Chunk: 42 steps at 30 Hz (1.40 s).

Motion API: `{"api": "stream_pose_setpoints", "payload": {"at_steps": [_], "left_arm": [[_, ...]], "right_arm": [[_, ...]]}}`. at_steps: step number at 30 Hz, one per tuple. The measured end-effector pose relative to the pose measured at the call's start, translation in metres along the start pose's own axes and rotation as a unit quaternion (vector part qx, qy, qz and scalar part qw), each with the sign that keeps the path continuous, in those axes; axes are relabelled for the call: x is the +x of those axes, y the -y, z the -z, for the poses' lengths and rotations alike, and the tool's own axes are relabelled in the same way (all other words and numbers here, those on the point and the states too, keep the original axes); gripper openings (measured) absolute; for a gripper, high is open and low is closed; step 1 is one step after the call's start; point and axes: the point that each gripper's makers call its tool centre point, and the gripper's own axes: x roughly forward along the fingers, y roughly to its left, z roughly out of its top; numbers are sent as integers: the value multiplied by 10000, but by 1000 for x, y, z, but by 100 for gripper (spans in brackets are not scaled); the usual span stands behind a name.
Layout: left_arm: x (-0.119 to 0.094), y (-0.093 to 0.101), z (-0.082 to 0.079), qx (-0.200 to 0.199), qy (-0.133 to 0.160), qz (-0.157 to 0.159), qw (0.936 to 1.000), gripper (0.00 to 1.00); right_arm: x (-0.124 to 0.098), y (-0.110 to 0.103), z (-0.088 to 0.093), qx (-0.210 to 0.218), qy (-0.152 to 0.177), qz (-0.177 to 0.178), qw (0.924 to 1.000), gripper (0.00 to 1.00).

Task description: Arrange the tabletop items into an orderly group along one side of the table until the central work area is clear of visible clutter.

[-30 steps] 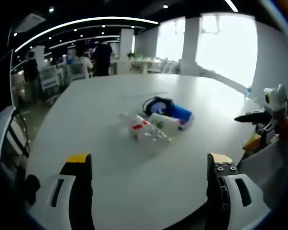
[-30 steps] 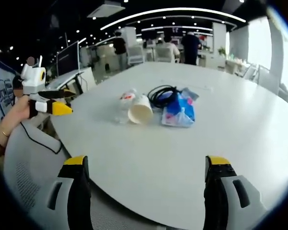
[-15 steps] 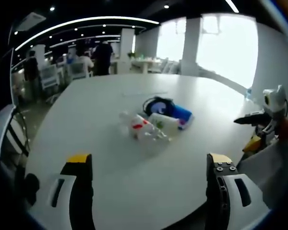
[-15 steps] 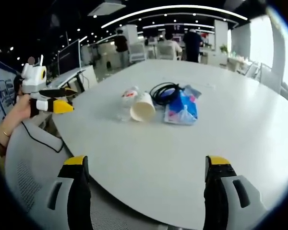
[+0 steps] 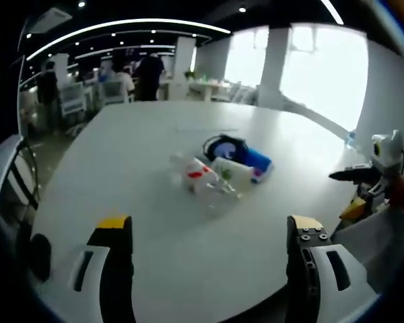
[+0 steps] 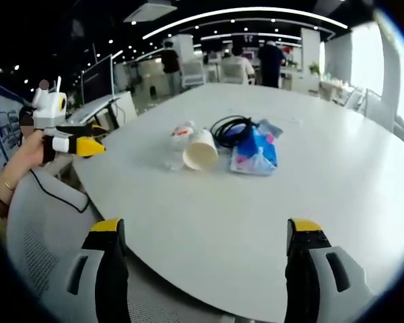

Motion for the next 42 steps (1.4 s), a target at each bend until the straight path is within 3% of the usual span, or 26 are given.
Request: {"api": "stream_pose_setpoints", "payload": {"at_steps": [17,31,42], "left_arm": [[8,-3,-23,-79,-53,-101,9999,93],[29,-10,-39,-407,-146,-157,9989,90],[53,-12,-47,-426,-286,-99,9986,88]], "right_arm": [[2,-4,0,-35,-27,-94,9999,98],[1,-4,2,-49,-54,-98,9999,97],[0,-1,0,76,-1,-74,9999,97]]}}
